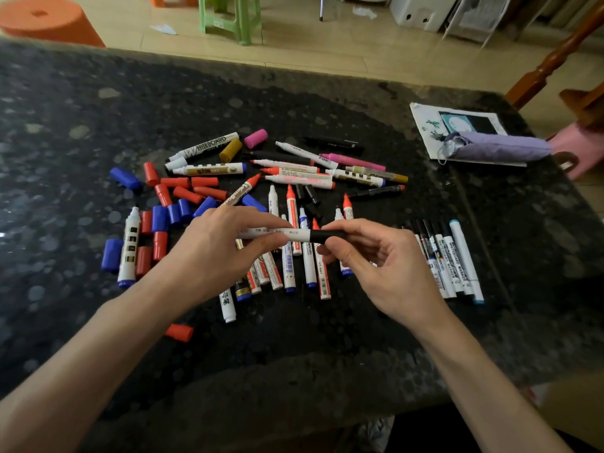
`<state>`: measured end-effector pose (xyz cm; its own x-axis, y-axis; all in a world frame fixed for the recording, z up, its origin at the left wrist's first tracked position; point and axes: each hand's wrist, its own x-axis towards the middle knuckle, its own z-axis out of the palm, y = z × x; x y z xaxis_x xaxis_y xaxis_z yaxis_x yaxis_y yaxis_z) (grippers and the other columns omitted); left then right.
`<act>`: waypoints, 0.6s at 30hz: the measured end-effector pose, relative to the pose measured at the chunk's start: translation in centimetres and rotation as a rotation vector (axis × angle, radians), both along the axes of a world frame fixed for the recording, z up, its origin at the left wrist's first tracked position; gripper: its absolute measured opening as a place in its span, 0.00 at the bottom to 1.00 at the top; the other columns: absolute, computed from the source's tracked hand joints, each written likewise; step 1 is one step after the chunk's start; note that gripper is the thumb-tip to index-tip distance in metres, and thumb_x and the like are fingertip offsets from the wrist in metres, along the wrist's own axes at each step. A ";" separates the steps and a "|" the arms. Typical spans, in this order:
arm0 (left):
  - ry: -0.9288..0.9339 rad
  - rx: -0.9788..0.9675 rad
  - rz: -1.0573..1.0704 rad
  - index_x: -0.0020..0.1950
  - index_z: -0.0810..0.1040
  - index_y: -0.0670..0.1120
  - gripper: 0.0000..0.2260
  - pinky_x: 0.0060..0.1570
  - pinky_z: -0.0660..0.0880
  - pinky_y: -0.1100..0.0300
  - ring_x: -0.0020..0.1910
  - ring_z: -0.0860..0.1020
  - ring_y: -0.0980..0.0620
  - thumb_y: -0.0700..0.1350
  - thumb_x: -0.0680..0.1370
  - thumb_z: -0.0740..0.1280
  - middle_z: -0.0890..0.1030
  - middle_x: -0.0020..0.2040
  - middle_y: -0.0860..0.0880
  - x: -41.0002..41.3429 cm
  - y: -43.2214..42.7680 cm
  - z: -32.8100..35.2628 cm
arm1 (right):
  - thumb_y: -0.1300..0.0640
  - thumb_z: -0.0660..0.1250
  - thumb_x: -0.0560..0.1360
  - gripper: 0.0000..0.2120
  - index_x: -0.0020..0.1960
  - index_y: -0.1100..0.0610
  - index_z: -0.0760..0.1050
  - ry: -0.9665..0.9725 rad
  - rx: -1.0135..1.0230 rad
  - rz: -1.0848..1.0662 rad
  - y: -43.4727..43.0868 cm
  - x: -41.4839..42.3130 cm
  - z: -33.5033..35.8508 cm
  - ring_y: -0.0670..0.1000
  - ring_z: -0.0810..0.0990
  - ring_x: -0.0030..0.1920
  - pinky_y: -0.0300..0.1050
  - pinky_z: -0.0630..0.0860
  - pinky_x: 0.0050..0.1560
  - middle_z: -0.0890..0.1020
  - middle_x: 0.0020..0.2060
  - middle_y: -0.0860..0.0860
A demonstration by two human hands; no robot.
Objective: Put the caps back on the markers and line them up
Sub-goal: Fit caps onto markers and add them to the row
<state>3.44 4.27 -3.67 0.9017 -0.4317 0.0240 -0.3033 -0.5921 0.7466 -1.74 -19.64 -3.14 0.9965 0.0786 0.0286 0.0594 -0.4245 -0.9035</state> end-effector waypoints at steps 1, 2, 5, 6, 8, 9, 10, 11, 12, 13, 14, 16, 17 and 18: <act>-0.010 -0.008 -0.003 0.58 0.83 0.63 0.15 0.40 0.78 0.51 0.40 0.79 0.58 0.62 0.76 0.63 0.81 0.42 0.62 -0.1 0.0 0.0 | 0.58 0.72 0.79 0.11 0.61 0.56 0.83 -0.015 0.002 -0.003 0.0 0.0 -0.1 0.48 0.88 0.49 0.48 0.84 0.56 0.88 0.47 0.46; -0.017 -0.016 -0.007 0.58 0.83 0.63 0.14 0.39 0.78 0.50 0.39 0.79 0.57 0.61 0.77 0.64 0.82 0.41 0.61 -0.2 -0.1 0.0 | 0.58 0.72 0.79 0.11 0.61 0.56 0.84 -0.028 0.008 -0.005 0.0 0.0 -0.2 0.48 0.88 0.48 0.48 0.84 0.55 0.88 0.46 0.46; -0.012 -0.003 -0.022 0.58 0.83 0.63 0.11 0.36 0.77 0.46 0.35 0.78 0.51 0.57 0.79 0.65 0.83 0.40 0.55 -0.3 -0.1 -0.1 | 0.59 0.73 0.78 0.11 0.61 0.55 0.84 -0.056 0.010 -0.024 0.0 -0.1 -0.3 0.47 0.88 0.48 0.45 0.84 0.55 0.88 0.47 0.46; -0.004 0.011 -0.023 0.58 0.83 0.63 0.10 0.35 0.76 0.46 0.34 0.78 0.51 0.57 0.80 0.64 0.82 0.38 0.54 -0.3 -0.1 0.0 | 0.59 0.73 0.78 0.12 0.61 0.55 0.84 -0.055 0.009 -0.027 0.0 -0.2 -0.3 0.47 0.88 0.48 0.44 0.83 0.55 0.88 0.48 0.45; 0.031 0.041 -0.037 0.58 0.82 0.64 0.11 0.32 0.74 0.51 0.33 0.76 0.50 0.58 0.80 0.62 0.81 0.35 0.52 -0.3 0.0 0.1 | 0.59 0.73 0.78 0.12 0.61 0.55 0.84 -0.058 0.014 -0.026 0.0 -0.4 -0.3 0.46 0.88 0.49 0.42 0.83 0.55 0.88 0.48 0.45; 0.066 0.051 -0.057 0.57 0.82 0.64 0.11 0.31 0.72 0.54 0.32 0.75 0.50 0.58 0.80 0.61 0.79 0.34 0.51 -0.2 0.0 0.3 | 0.59 0.73 0.78 0.12 0.61 0.54 0.84 -0.058 0.019 -0.021 0.1 -0.4 -0.3 0.46 0.88 0.49 0.41 0.83 0.55 0.88 0.48 0.45; 0.110 0.054 -0.083 0.56 0.82 0.63 0.11 0.31 0.71 0.55 0.32 0.75 0.49 0.58 0.81 0.60 0.79 0.34 0.49 -0.3 -0.1 0.3 | 0.59 0.73 0.78 0.11 0.61 0.54 0.84 -0.050 0.027 -0.014 0.2 -0.4 -0.3 0.47 0.88 0.49 0.41 0.82 0.55 0.88 0.48 0.45; 0.152 0.055 -0.109 0.55 0.81 0.63 0.11 0.32 0.71 0.53 0.33 0.75 0.47 0.58 0.81 0.60 0.78 0.35 0.48 -0.3 -0.1 0.4 | 0.59 0.73 0.78 0.10 0.60 0.54 0.85 -0.035 0.041 -0.019 0.4 -0.4 -0.2 0.48 0.88 0.49 0.41 0.83 0.54 0.88 0.48 0.46; 0.177 0.058 -0.124 0.55 0.81 0.62 0.11 0.33 0.72 0.51 0.34 0.74 0.46 0.58 0.81 0.59 0.78 0.36 0.47 -0.3 -0.2 0.4 | 0.59 0.73 0.78 0.09 0.58 0.54 0.85 -0.006 0.071 -0.038 0.6 -0.3 -0.1 0.48 0.87 0.48 0.42 0.83 0.54 0.88 0.47 0.47; 0.190 0.070 -0.121 0.54 0.81 0.61 0.11 0.33 0.73 0.49 0.34 0.74 0.46 0.58 0.81 0.59 0.77 0.36 0.46 -0.2 -0.1 0.5 | 0.59 0.73 0.78 0.08 0.57 0.54 0.85 0.037 0.126 -0.073 0.6 -0.2 0.0 0.48 0.87 0.48 0.42 0.83 0.53 0.88 0.46 0.48; 0.191 0.093 -0.097 0.54 0.80 0.61 0.12 0.33 0.73 0.49 0.32 0.74 0.46 0.59 0.81 0.58 0.78 0.36 0.47 0.0 0.2 0.4 | 0.59 0.73 0.78 0.07 0.55 0.54 0.85 0.084 0.202 -0.126 0.5 0.0 0.2 0.47 0.87 0.47 0.42 0.82 0.52 0.88 0.45 0.50; 0.164 0.159 -0.006 0.54 0.79 0.61 0.13 0.31 0.74 0.50 0.29 0.75 0.50 0.61 0.79 0.58 0.79 0.35 0.49 0.5 1.2 0.5 | 0.58 0.72 0.79 0.05 0.54 0.53 0.85 0.146 0.296 -0.247 -0.4 0.5 0.4 0.49 0.85 0.46 0.45 0.83 0.52 0.87 0.45 0.52; 0.155 0.184 0.044 0.53 0.78 0.61 0.12 0.32 0.75 0.51 0.29 0.76 0.52 0.61 0.78 0.57 0.79 0.36 0.50 0.7 1.8 0.5 | 0.58 0.72 0.79 0.05 0.54 0.52 0.85 0.139 0.249 -0.278 -1.1 0.8 0.3 0.50 0.85 0.46 0.47 0.83 0.52 0.87 0.46 0.52; 0.161 0.202 0.086 0.53 0.77 0.62 0.11 0.32 0.76 0.52 0.30 0.77 0.52 0.61 0.79 0.58 0.79 0.36 0.51 0.7 2.2 0.4 | 0.58 0.73 0.79 0.07 0.55 0.50 0.85 0.122 0.154 -0.280 -1.7 0.9 0.1 0.48 0.85 0.48 0.47 0.83 0.53 0.87 0.47 0.50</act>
